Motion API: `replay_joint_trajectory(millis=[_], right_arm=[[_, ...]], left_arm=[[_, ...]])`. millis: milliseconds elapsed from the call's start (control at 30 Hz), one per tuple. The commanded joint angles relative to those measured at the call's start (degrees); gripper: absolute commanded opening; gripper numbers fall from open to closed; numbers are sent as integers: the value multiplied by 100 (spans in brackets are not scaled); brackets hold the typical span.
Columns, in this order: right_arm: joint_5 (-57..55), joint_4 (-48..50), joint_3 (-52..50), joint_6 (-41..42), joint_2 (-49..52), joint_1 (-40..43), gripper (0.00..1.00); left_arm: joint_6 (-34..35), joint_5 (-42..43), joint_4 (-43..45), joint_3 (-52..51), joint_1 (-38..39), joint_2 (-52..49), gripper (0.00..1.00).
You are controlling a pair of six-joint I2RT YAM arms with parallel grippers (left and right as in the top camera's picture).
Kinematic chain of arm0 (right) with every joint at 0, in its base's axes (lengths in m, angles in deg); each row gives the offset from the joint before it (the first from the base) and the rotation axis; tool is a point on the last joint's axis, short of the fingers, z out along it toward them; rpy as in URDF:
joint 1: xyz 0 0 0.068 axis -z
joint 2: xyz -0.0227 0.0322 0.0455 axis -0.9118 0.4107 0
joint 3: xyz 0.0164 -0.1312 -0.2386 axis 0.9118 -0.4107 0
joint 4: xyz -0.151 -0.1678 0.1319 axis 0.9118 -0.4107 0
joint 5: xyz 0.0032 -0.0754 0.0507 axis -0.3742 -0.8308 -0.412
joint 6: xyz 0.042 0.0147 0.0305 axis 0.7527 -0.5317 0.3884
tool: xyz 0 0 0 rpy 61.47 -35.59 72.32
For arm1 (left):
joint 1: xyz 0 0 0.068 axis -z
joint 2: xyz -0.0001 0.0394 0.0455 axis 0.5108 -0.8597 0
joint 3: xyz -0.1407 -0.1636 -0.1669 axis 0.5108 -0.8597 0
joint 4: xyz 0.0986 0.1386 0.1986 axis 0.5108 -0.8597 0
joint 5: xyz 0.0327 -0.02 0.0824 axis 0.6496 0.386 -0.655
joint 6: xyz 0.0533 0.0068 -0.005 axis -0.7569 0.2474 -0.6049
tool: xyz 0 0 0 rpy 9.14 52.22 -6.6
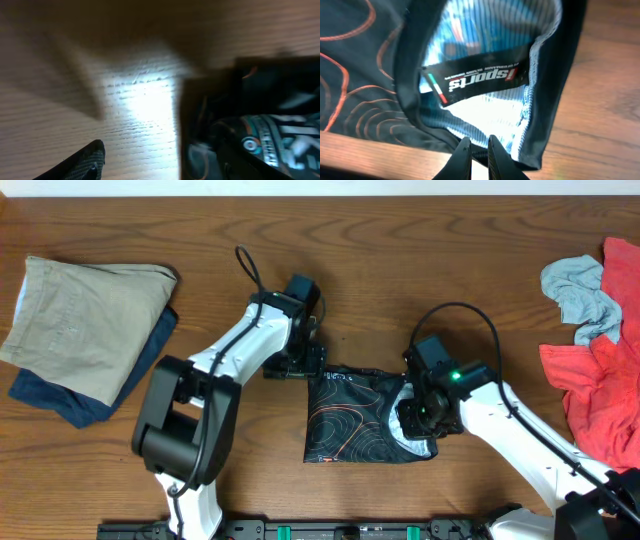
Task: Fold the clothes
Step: 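Grasp the jersey bundle's corners with both grippers and lift it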
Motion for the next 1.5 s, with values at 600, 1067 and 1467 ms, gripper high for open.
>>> replay_joint_trajectory(millis=[600,1067,1467], right_arm=[[-1495,3254,-1410,-157,72,-101,1],[-1412,3101,-1099,-623,-376,-96,30],[-920,1733,-824,-621,-1604,-96,46]], left_arm=[[402,-627,-1985,-35,157,-286,71],[-146,-396,-1311,195,-57,1130,87],[-1926,2090,514,192,-216,437,100]])
